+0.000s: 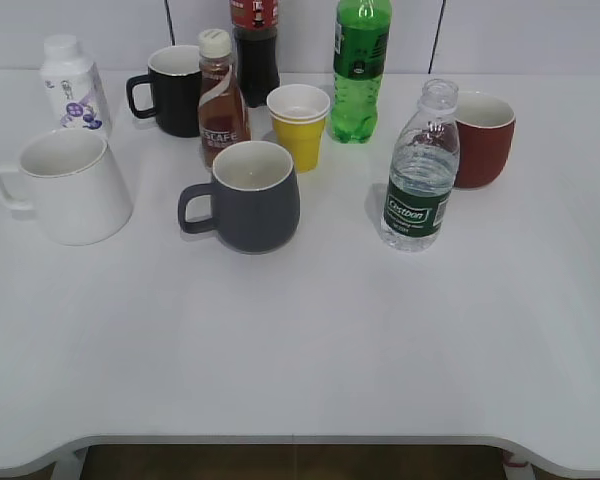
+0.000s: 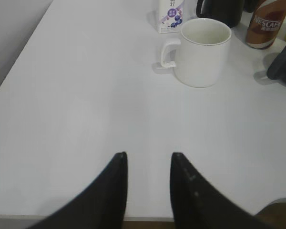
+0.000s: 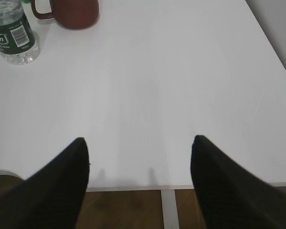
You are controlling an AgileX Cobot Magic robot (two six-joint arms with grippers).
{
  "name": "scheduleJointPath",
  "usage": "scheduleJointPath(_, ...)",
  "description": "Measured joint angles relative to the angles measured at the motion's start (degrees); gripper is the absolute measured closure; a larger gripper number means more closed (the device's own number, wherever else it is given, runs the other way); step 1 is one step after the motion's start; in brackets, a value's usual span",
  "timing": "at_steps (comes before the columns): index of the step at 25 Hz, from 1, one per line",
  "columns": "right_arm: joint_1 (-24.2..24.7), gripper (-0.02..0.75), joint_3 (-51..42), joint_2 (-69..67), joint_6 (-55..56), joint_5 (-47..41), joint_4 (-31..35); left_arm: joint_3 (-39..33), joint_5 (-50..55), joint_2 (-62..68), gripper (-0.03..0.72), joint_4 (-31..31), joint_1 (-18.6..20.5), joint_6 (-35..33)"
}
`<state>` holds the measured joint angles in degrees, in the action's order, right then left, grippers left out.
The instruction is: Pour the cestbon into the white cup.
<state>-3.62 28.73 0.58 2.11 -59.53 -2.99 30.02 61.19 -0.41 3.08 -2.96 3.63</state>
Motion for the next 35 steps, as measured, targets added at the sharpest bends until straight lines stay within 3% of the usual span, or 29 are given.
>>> scheduleJointPath(35, 0.0, 0.235, 0.0, 0.0, 0.0, 0.0, 0.0, 0.0, 0.0, 0.0, 0.457, 0.0, 0.0, 0.0)
